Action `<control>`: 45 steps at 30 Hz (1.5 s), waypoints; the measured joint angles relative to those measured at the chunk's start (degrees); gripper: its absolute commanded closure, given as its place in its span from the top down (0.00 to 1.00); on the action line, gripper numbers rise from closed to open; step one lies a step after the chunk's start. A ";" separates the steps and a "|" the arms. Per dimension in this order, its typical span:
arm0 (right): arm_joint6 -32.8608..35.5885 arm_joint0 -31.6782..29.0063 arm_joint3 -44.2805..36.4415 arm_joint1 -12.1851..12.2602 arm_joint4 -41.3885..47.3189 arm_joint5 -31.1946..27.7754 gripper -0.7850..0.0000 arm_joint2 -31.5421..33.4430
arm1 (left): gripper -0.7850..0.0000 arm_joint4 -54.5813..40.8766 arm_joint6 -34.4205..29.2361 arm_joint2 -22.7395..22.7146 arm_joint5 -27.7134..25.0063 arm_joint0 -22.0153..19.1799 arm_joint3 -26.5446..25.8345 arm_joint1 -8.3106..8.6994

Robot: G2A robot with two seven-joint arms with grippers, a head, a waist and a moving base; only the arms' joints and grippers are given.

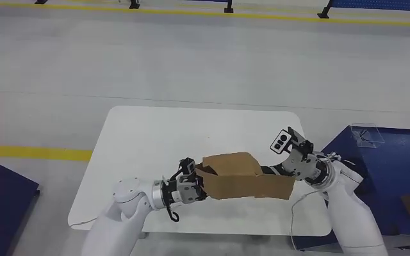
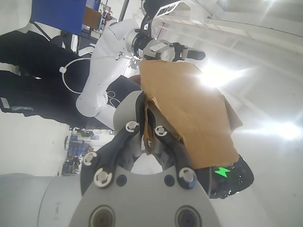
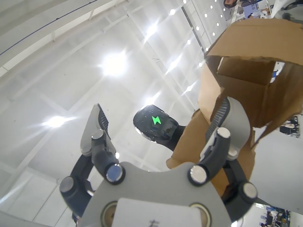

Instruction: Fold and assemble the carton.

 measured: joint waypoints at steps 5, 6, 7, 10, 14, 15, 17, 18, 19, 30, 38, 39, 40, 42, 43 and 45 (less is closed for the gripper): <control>0.69 -0.49 -0.50 1.34 -1.46 -0.68 1.00 -1.20 | 0.00 0.20 0.47 0.61 -0.50 0.11 -0.19 0.22; 0.75 -0.51 -0.44 1.58 -1.75 -0.74 1.00 -1.29 | 0.00 0.07 0.55 0.66 -0.66 0.11 -0.19 0.25; 0.80 -0.51 -0.29 1.88 -2.01 -0.79 1.00 -1.40 | 0.00 -0.13 0.68 0.71 -0.89 0.15 -0.20 0.29; 1.01 -0.42 -0.04 2.54 -1.73 -1.00 1.00 -1.85 | 0.00 -0.51 0.92 0.87 -1.03 0.19 -0.24 0.40; 1.34 -0.39 -0.34 3.31 -1.43 -1.33 1.00 -2.61 | 0.00 -0.69 1.18 1.35 -0.97 0.20 -0.31 0.53; 1.41 -0.35 -0.35 3.47 -1.27 -1.40 1.00 -2.70 | 0.00 -0.35 1.43 1.49 -0.95 0.13 -0.35 0.57; 1.35 -0.20 -0.56 3.79 -0.68 -1.35 1.00 -2.88 | 0.00 0.64 1.78 1.98 -0.73 -0.05 -0.43 0.68; 1.26 -0.14 -0.71 3.92 -0.54 -1.25 1.00 -2.93 | 0.00 1.26 1.93 2.24 -0.64 -0.16 -0.46 0.74; 1.05 -0.06 -0.98 4.11 -0.55 -1.05 1.00 -3.06 | 0.00 2.32 2.29 2.58 -0.74 -0.26 -0.53 0.81; 0.98 0.85 -2.35 6.74 -8.36 -0.98 0.48 -5.24 | 0.00 3.67 3.50 4.15 -0.08 -0.96 -0.30 1.18; 2.45 1.59 -1.60 8.53 -7.40 -2.44 0.00 -6.26 | 0.00 2.38 3.82 4.38 0.99 -1.47 0.51 1.44; 2.50 1.68 -1.50 8.68 -7.31 -2.49 0.00 -6.34 | 0.00 2.34 3.87 4.46 1.26 -1.53 0.63 1.47; 2.50 1.79 -1.43 8.90 -7.45 -2.49 0.00 -6.52 | 0.00 2.37 3.99 4.58 1.57 -1.64 0.74 1.52; 2.54 1.83 -1.52 9.27 -8.28 -2.53 0.00 -6.96 | 0.00 2.58 4.46 4.76 2.05 -1.77 0.88 1.58; 2.62 1.79 -1.60 9.52 -8.79 -2.61 0.00 -7.30 | 0.00 2.80 4.83 4.93 2.56 -1.89 0.93 1.63; 2.72 1.78 -1.65 9.91 -9.55 -2.71 0.00 -7.70 | 0.00 3.17 5.34 5.18 3.38 -2.10 0.91 1.70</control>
